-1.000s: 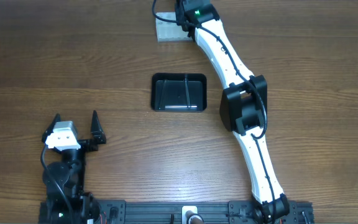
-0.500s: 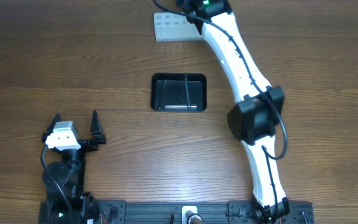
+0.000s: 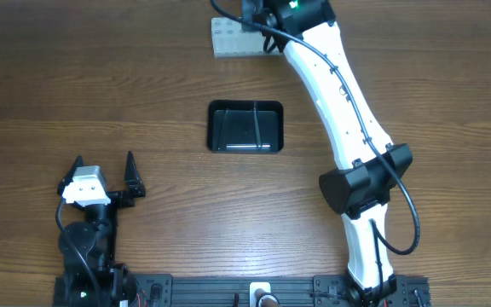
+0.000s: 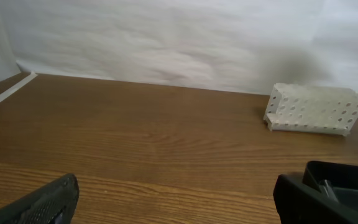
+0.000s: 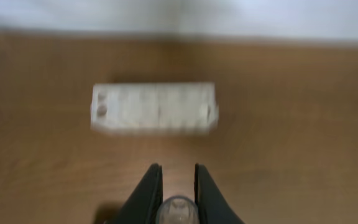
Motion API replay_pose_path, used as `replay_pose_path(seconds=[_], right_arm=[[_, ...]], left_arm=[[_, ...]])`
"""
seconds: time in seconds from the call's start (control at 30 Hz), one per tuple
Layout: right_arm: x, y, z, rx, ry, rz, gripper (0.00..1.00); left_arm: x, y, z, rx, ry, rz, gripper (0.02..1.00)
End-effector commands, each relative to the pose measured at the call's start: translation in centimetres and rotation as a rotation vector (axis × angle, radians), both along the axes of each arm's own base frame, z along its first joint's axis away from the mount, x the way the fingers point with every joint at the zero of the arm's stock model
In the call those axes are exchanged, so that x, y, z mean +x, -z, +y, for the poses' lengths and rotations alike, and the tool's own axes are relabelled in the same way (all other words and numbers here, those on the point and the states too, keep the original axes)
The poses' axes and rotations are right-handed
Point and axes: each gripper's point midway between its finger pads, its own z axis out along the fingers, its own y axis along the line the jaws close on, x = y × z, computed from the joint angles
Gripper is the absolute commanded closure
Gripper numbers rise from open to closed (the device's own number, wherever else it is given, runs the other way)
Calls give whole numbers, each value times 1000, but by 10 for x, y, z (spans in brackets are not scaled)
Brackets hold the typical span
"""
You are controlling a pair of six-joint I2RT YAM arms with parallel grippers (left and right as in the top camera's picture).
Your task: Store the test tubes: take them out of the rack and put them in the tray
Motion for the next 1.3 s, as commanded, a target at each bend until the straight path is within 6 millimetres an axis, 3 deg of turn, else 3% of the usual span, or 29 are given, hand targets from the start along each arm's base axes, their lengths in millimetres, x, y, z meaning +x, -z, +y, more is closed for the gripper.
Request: replay_pose_path(seconds=[0.03,0.27,0.67,1.3], right_arm=[[-30,8,8,68,66,105,908],[-67,59,11,52,91,360,899],[-89,131,16,-14,88,607,895],[-103,168,-1,-90,130,754,897]], left_arm=[[0,1,0,17,4,0,20],[0,1,0,18,4,0,23],[0,1,0,18,4,0,23],[0,1,0,18,4,0,20]])
